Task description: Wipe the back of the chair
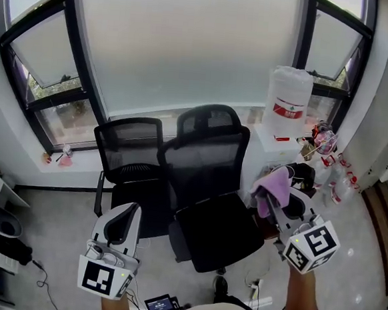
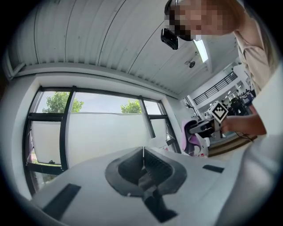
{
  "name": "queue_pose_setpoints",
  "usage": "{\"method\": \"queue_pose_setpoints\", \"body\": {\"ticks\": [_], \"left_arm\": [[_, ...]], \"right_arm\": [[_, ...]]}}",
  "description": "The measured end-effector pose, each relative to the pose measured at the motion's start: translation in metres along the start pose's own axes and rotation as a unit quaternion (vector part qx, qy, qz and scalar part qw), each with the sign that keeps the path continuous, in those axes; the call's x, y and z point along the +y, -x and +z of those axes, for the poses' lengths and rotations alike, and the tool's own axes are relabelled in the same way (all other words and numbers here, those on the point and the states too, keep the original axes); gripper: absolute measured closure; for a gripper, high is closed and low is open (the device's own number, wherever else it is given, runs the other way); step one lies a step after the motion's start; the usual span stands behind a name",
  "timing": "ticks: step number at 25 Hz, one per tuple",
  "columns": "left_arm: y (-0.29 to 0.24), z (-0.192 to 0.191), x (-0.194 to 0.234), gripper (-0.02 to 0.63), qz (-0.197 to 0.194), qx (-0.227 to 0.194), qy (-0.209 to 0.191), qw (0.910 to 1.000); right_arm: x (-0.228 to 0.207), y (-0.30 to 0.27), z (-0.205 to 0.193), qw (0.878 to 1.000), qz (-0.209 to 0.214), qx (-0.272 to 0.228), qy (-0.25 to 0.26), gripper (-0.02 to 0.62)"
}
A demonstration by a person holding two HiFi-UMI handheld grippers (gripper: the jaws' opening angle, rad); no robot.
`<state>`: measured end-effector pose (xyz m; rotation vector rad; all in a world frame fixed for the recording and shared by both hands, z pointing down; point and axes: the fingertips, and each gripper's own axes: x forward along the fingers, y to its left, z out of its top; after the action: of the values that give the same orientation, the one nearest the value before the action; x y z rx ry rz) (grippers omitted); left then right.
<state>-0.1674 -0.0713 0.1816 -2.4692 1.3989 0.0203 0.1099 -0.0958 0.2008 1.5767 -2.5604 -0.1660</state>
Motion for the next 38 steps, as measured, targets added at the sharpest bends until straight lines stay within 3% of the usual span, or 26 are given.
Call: {"method": "queue_pose_setpoints", "body": {"ticks": [10, 20, 38], "left_arm": [[-0.054, -0.027, 0.021, 0.598, 0.037, 0.033, -0.014, 0.9987], [-0.095, -0.062, 0.047, 0.598, 0.071, 0.078, -0.024, 0.9941], [-0.123, -0.148, 0.077, 0.598, 0.158, 0.146, -0.026, 0.9762]], "right_arm": [[-0.049, -0.074, -0.017, 1.0, 0.026, 0.0, 0.009, 0.545], [-0.081, -0.191, -0.025, 0.998, 0.054, -0.025, 0.023, 0.543], [-0.08, -0.413, -0.129, 0.993, 0.104, -0.002, 0.048, 0.543]]}}
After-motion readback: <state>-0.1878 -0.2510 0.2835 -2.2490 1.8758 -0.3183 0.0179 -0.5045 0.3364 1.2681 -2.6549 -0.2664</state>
